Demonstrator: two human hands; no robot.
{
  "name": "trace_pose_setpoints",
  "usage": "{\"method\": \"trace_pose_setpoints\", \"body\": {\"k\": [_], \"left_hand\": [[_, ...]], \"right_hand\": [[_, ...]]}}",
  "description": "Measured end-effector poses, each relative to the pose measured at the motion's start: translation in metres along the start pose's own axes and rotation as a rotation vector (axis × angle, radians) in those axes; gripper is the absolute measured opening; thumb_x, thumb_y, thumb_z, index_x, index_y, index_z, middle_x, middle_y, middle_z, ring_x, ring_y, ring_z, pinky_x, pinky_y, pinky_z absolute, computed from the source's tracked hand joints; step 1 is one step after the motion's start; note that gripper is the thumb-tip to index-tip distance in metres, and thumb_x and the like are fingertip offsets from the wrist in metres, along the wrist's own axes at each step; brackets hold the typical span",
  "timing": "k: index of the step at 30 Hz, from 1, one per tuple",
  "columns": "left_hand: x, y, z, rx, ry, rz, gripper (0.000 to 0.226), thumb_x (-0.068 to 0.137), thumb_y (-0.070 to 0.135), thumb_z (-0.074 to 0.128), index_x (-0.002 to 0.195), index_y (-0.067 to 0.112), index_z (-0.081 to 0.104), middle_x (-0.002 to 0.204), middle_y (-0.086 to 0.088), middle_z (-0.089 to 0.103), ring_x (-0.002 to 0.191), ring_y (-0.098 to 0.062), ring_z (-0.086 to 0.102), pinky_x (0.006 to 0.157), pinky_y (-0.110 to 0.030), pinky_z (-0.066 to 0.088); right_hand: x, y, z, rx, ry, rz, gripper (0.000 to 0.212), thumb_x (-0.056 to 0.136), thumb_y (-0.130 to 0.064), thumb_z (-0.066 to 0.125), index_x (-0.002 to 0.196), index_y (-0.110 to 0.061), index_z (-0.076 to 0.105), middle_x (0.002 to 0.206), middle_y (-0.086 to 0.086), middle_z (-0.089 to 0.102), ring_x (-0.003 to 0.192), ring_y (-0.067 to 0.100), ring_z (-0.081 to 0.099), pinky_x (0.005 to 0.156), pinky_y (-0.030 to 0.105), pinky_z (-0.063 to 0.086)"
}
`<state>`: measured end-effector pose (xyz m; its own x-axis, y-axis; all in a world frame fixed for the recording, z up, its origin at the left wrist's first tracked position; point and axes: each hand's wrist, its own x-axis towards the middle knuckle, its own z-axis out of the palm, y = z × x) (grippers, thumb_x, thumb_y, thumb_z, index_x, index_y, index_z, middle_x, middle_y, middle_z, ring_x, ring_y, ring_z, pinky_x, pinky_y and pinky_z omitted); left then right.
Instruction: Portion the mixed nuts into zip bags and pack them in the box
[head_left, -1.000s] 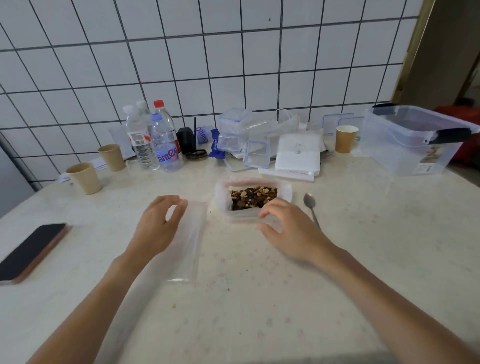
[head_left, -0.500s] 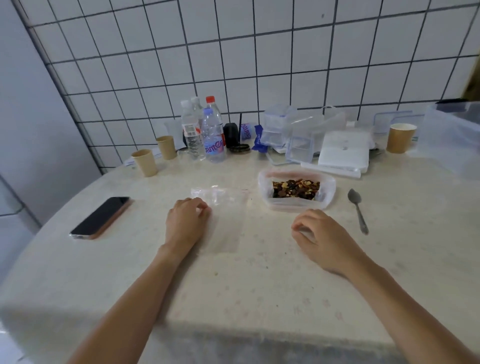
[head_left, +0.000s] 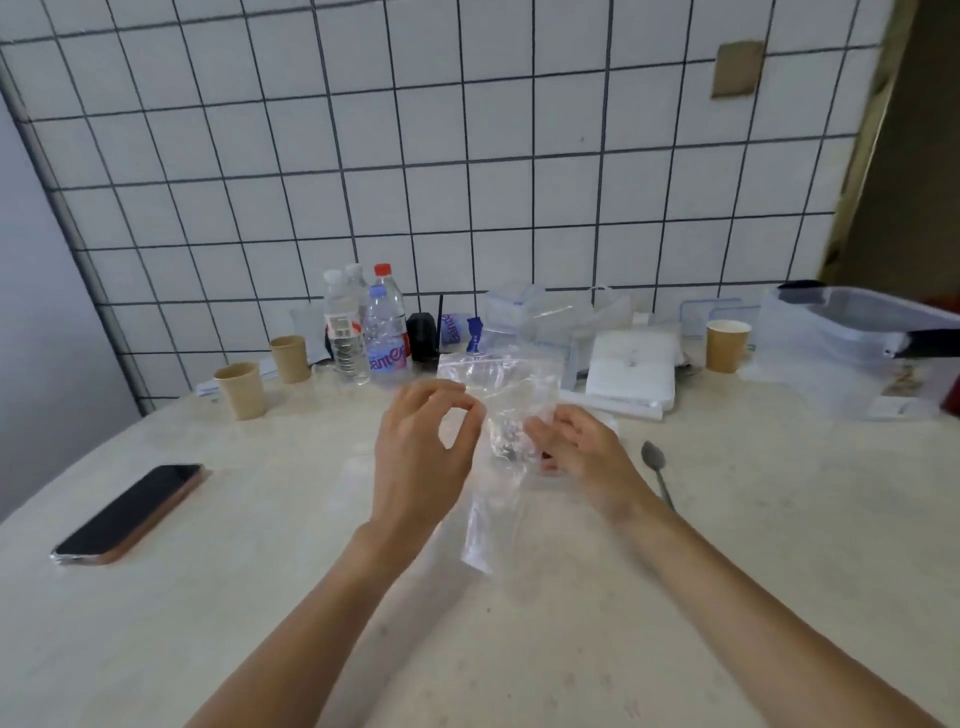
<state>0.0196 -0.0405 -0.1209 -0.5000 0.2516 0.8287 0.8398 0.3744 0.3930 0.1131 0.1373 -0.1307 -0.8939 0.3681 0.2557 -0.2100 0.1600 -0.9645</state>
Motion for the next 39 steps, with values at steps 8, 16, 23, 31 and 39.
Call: {"method": "trace_pose_setpoints", "body": {"k": [8,16,23,31,39], "left_hand": [[0.017,0.018,0.048,-0.723,-0.100,-0.655,0.091,0.085,0.074,0.064,0.157,0.028,0.033,0.151,0.011,0.047,0.125,0.001,0.056,0.107,-0.042,0.052],[0.007,0.017,0.062,-0.722,-0.090,-0.671,0.035,0.087,0.053,0.077,0.096,0.020,0.071,0.087,0.004,0.077,0.074,-0.003,0.071,0.060,-0.012,0.051],[-0.002,0.010,0.062,-0.428,-0.083,-0.530,0.016,0.087,0.021,0.082,0.089,0.020,0.066,0.080,0.008,0.074,0.076,-0.005,0.069,0.069,-0.017,0.050],[-0.001,0.005,0.059,-0.459,-0.027,-0.380,0.019,0.090,0.021,0.081,0.089,0.031,0.065,0.086,0.017,0.075,0.086,-0.002,0.072,0.070,-0.011,0.052],[0.004,-0.017,0.043,-0.094,-0.060,-0.266,0.014,0.092,0.036,0.074,0.087,0.028,0.065,0.082,0.015,0.066,0.077,-0.003,0.063,0.064,-0.021,0.049]], "right_hand": [[0.024,0.013,-0.023,-0.047,0.197,-0.133,0.039,0.093,0.014,0.054,0.078,-0.017,0.073,0.081,0.001,0.078,0.080,0.015,0.072,0.078,0.026,0.056],[0.005,0.020,-0.007,-0.286,0.086,-0.104,0.023,0.088,-0.008,0.075,0.105,-0.015,0.062,0.106,-0.007,0.069,0.099,0.001,0.062,0.080,0.011,0.046],[-0.009,0.017,-0.007,-0.420,-0.106,0.016,0.079,0.061,-0.054,0.094,0.125,-0.034,0.052,0.127,-0.023,0.059,0.123,-0.009,0.051,0.099,0.014,0.041],[-0.002,0.016,-0.010,-0.279,0.240,-0.027,0.016,0.099,-0.023,0.065,0.088,-0.017,0.076,0.082,0.002,0.074,0.067,0.004,0.059,0.059,0.008,0.040],[-0.006,0.008,-0.028,-0.415,0.398,-0.248,0.013,0.090,-0.004,0.072,0.093,-0.017,0.072,0.098,-0.005,0.069,0.095,0.009,0.064,0.085,0.020,0.047]]}}
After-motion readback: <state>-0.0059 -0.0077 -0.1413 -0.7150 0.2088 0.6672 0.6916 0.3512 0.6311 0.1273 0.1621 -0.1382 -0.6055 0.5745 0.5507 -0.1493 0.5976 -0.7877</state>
